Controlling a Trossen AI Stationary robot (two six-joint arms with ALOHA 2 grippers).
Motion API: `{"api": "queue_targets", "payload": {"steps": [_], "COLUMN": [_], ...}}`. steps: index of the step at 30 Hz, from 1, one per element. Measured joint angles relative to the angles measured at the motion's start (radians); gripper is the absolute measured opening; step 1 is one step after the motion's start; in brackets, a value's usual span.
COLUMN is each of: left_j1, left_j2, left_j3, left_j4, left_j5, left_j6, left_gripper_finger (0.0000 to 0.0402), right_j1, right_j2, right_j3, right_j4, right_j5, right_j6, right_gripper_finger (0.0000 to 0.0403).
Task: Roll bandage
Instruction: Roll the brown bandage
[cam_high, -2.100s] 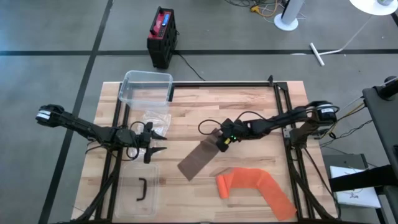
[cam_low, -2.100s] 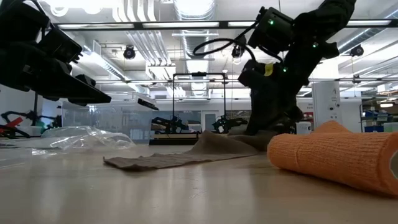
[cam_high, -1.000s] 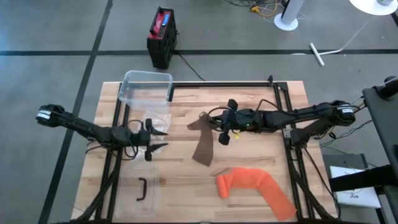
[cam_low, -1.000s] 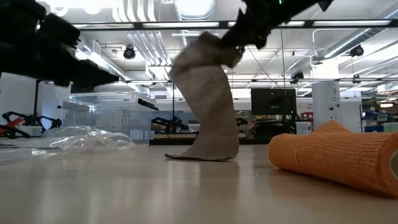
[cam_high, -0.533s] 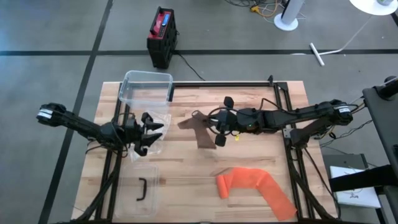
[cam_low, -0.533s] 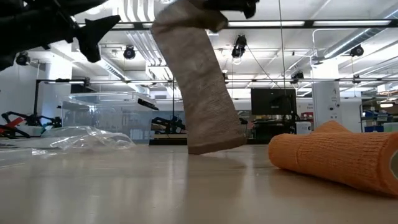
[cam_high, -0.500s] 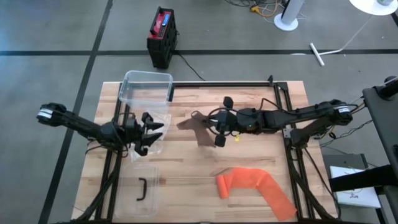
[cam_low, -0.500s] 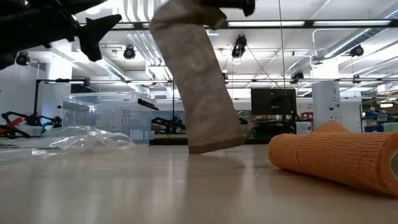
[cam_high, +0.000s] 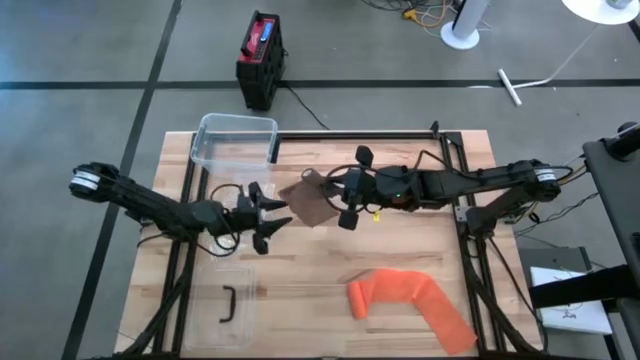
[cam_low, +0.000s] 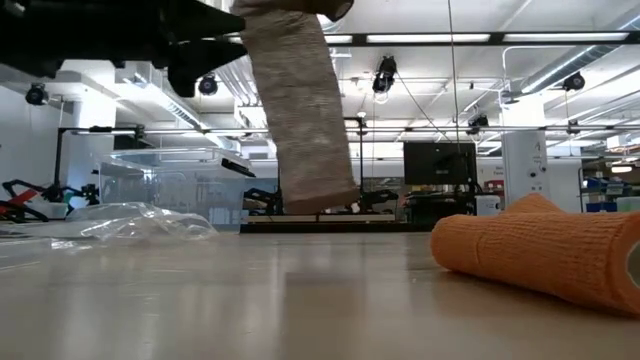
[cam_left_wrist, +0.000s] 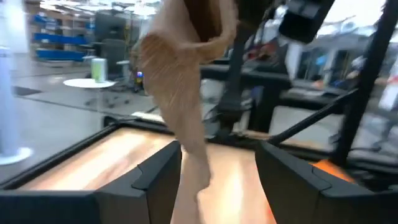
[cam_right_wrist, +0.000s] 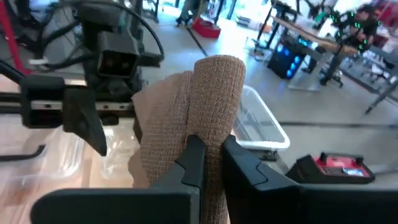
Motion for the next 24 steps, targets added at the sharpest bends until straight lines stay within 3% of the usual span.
{"api": "queue_targets", "payload": {"steps": [6, 10, 13, 20, 24], "left_j1": [0.0, 0.003, 0.003, 0.018, 0.018], "left_j2": [0.044, 0.065, 0.068, 0.116, 0.163], "left_j3": [0.099, 0.159, 0.194, 0.249, 0.285], "left_j4": [-0.182, -0.304, -0.346, -0.256, -0.258], "left_j5": [-0.185, -0.241, -0.241, -0.174, -0.167], "left_j6": [0.086, 0.126, 0.128, 0.144, 0.16], "left_gripper_finger": [0.0199, 0.0199, 0.0199, 0.0196, 0.0146], "right_j1": [0.005, 0.011, 0.015, 0.016, 0.016], "right_j2": [-0.002, -0.002, -0.002, 0.0, 0.0], "right_j3": [0.017, 0.017, 0.017, 0.016, 0.015], "right_j4": [-0.032, -0.035, -0.039, -0.003, 0.02], "right_j5": [0.0, 0.0, 0.0, -0.049, -0.053], "right_j6": [0.0, -0.001, -0.001, -0.001, -0.001], "right_gripper_finger": [0.0023, 0.0028, 0.0027, 0.0027, 0.0027]}}
